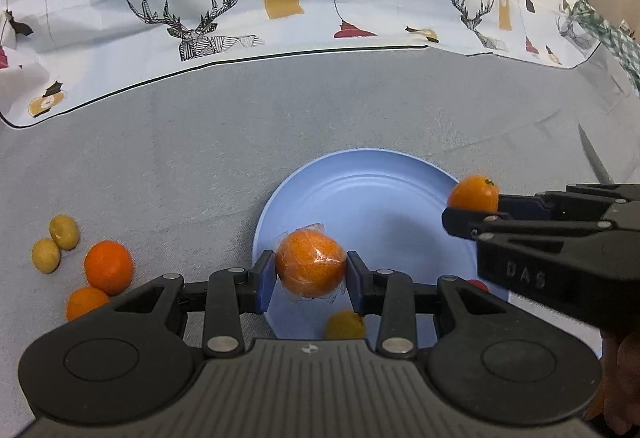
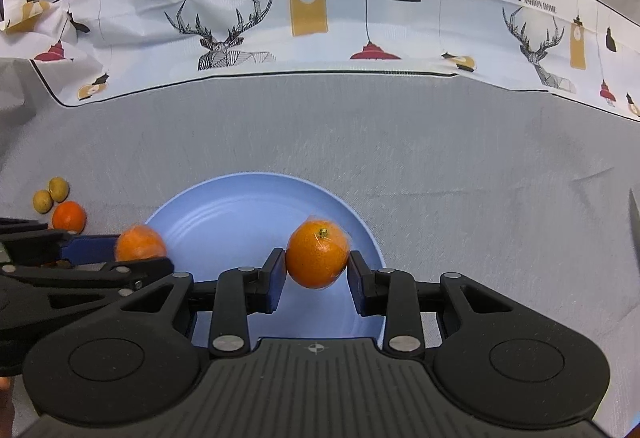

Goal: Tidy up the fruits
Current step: 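Lift and carry both oranges in the left and right tools over the blue plate, then open the left tool releasing the bagged orange while the right tool releases the mandarin onto the plate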

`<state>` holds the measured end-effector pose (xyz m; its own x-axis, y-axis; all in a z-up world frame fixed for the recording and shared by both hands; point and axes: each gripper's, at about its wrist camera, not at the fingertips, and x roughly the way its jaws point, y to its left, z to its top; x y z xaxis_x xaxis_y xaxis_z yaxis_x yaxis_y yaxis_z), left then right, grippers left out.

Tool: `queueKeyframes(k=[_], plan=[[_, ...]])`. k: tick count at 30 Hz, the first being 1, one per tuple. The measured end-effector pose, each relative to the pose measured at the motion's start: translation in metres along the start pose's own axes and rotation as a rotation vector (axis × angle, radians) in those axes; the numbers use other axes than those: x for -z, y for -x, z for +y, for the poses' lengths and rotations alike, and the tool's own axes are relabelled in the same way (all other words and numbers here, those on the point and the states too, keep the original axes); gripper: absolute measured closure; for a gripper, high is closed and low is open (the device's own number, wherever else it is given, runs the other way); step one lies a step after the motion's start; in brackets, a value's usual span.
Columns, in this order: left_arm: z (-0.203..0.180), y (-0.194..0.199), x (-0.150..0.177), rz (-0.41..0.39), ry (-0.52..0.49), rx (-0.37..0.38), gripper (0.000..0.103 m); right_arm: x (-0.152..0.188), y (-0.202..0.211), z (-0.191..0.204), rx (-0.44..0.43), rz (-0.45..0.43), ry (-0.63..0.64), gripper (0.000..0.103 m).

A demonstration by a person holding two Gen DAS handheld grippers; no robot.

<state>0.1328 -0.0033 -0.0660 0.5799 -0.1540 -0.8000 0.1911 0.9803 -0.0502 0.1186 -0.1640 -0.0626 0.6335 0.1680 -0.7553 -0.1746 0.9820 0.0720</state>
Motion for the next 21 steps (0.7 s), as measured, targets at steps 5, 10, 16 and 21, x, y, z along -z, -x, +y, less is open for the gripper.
queueKeyframes(k=[5,10,16,21], plan=[[-0.0091,-0.01,0.0009,0.031,-0.044,-0.02,0.062,0.0014,-0.0047,0.0009,0.004,0.032,-0.006,0.068],[-0.0078,-0.0117,0.0007,0.033,-0.043,-0.023,0.062,0.0025,-0.0045,0.0001,0.006,0.033,-0.006,0.068],[-0.006,-0.0084,0.001,0.027,-0.028,-0.015,0.062,0.0023,-0.0042,0.0007,0.002,0.033,-0.009,0.068],[-0.008,-0.0068,0.0007,0.035,-0.04,-0.003,0.054,0.0012,0.0003,0.0033,0.01,0.027,0.004,0.066]])
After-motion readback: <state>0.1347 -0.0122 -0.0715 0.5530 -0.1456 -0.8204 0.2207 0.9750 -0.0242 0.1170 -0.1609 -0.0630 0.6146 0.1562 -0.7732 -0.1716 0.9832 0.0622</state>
